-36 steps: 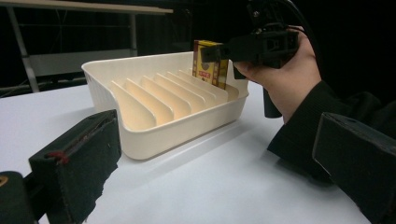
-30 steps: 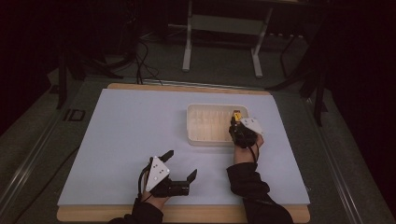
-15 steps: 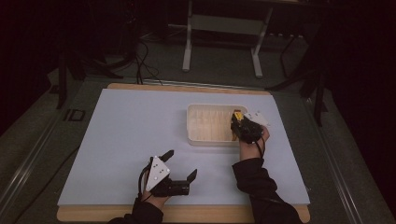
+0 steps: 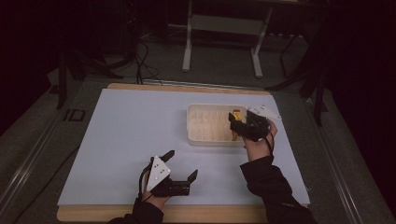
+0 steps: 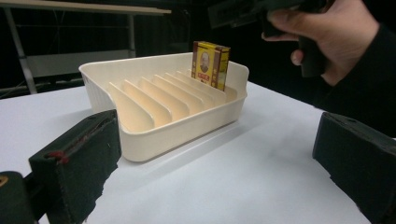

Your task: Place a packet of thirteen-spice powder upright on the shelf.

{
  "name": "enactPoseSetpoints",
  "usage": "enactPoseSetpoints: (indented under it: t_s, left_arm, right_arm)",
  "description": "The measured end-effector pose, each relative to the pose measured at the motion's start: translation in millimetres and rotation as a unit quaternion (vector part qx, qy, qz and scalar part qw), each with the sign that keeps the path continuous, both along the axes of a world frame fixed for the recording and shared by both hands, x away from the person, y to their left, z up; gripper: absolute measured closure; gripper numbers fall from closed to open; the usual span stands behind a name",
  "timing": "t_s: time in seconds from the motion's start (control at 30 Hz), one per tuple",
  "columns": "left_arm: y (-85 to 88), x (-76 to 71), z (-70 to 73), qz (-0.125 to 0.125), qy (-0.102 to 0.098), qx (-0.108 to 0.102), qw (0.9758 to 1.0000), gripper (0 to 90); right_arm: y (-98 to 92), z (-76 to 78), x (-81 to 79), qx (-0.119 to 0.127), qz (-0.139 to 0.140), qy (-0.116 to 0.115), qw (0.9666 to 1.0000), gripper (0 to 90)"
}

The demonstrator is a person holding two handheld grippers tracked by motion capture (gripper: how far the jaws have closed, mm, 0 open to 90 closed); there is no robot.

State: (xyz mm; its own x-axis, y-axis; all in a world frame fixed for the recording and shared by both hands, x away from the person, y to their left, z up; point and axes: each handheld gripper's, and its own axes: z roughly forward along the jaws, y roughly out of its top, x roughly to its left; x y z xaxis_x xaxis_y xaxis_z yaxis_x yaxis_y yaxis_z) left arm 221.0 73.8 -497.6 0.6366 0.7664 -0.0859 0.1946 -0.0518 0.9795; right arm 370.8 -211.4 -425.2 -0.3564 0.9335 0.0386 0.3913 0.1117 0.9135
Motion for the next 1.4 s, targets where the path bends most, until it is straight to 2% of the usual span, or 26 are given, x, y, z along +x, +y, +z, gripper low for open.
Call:
enactPoseSetpoints:
  t_s: [0.07,0.2,0.27,0.37,0.6,0.87,0.97,1.1,1.2,1.27,1.4]
  left_arm:
    - [0.2,0.0,0.2,-0.001,0.000,-0.001,1.0000,1.9]
    - [-0.1,-0.2,0.2,-0.001,0.000,0.000,1.0000,1.9]
    - [-0.2,-0.5,0.2,-0.003,0.000,-0.001,1.0000,1.9]
    - [-0.3,-0.9,0.1,-0.004,0.000,-0.001,1.0000,1.9]
    - [-1.1,-0.9,0.0,-0.005,0.000,0.001,1.0000,1.9]
    - [-0.4,-1.5,0.5,-0.003,-0.001,-0.001,1.0000,1.9]
    - [-0.3,-1.8,0.8,-0.004,-0.001,-0.001,1.0000,1.9]
    - [0.1,-2.1,1.1,-0.005,-0.001,-0.002,1.0000,1.9]
    - [-0.2,-2.1,1.2,-0.006,-0.001,-0.001,1.0000,1.9]
    - [-0.6,-2.1,1.3,-0.007,-0.001,0.000,1.0000,1.9]
    - [-0.6,-2.2,1.3,-0.008,0.000,-0.001,1.0000,1.9]
  right_arm:
    - [-0.4,3.3,-3.8,0.001,0.024,-0.004,0.9997,12.4]
    - [-1.5,6.5,-11.8,0.011,0.057,0.001,0.9983,10.7]
    - [-1.9,6.4,-16.3,0.003,0.065,0.001,0.9979,10.7]
    - [-4.7,6.5,-25.1,0.003,0.084,-0.003,0.9964,10.7]
    - [-9.8,4.3,-45.5,-0.001,0.109,-0.015,0.9939,12.9]
    - [-11.2,-2.0,-65.5,-0.004,0.140,-0.012,0.9901,13.2]
    - [-12.3,-4.0,-72.9,-0.005,0.153,-0.014,0.9881,13.5]
    - [-16.5,-7.7,-83.4,-0.014,0.181,-0.009,0.9833,13.5]
    - [-22.5,-10.8,-88.5,-0.007,0.199,-0.003,0.9801,12.9]
    - [-25.4,-12.3,-92.3,-0.013,0.200,-0.006,0.9796,12.9]
    - [-30.5,-16.1,-97.3,-0.014,0.207,0.002,0.9782,12.7]
